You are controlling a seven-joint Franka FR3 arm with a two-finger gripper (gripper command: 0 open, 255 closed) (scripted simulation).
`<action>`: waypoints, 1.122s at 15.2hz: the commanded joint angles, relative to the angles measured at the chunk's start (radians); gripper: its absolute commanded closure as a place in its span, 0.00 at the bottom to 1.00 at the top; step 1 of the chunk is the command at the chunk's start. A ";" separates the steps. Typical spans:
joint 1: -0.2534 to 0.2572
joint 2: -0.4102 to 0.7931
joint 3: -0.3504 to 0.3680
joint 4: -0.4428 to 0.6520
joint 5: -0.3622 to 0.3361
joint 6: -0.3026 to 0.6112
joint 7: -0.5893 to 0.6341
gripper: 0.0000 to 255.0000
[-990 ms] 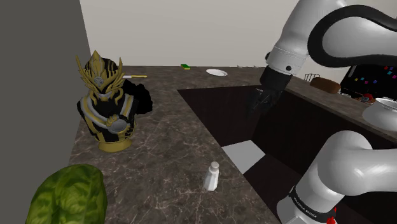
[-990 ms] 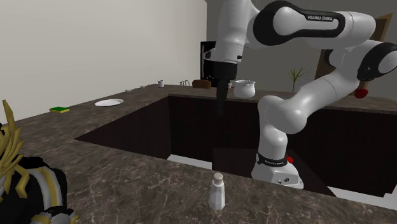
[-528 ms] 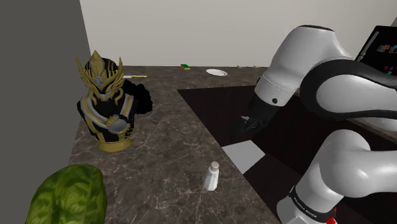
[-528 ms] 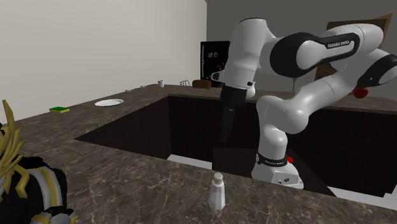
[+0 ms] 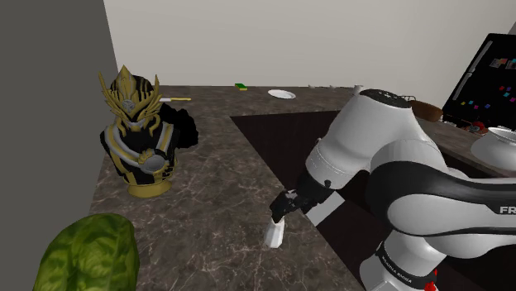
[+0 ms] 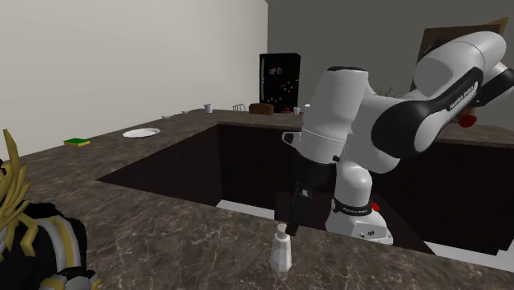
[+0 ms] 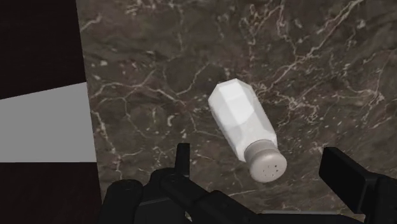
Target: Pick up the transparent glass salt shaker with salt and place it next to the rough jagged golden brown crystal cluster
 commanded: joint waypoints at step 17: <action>-0.040 0.177 0.135 -0.024 0.084 0.220 0.007 1.00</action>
